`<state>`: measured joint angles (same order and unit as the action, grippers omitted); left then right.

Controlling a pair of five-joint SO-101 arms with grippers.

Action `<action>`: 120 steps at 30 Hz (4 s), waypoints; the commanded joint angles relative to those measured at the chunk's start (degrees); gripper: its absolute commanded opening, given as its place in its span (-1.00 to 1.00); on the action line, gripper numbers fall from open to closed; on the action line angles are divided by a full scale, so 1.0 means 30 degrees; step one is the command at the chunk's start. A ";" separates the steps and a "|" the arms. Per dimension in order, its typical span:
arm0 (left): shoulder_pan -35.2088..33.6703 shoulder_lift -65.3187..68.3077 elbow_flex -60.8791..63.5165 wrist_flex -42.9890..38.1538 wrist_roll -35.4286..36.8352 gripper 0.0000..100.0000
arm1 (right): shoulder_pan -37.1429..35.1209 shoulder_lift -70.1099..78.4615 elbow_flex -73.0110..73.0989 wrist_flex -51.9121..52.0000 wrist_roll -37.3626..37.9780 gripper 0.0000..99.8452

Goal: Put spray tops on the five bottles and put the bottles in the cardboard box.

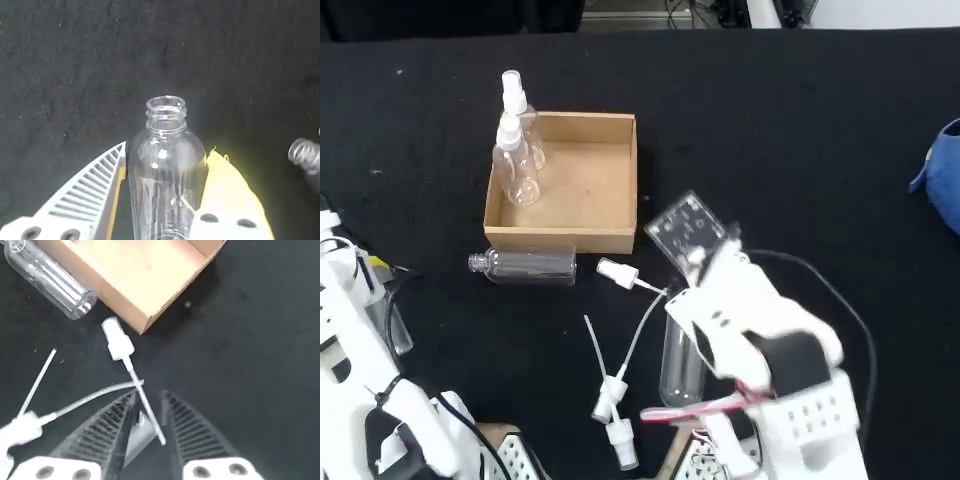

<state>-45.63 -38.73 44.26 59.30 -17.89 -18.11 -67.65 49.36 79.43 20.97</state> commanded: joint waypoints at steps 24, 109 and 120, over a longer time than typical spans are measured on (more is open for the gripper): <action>0.3853 -0.0821 -0.0659 -0.2520 0.7736 -0.94 | -0.3516 1.1941 0.0894 -0.8645 0.1993 -0.61; 0.5963 -0.0850 -0.2711 -0.2725 0.7560 -0.94 | 1.9751 2.4484 -0.9480 -0.4747 1.3070 -0.66; 0.5934 -0.0850 -0.1509 -0.2579 0.7560 -0.94 | 1.9341 2.3136 -1.0095 -0.1788 1.1458 -0.65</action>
<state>-28.40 -39.16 39.78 51.65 5.05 41.23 6.11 21.93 72.84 56.22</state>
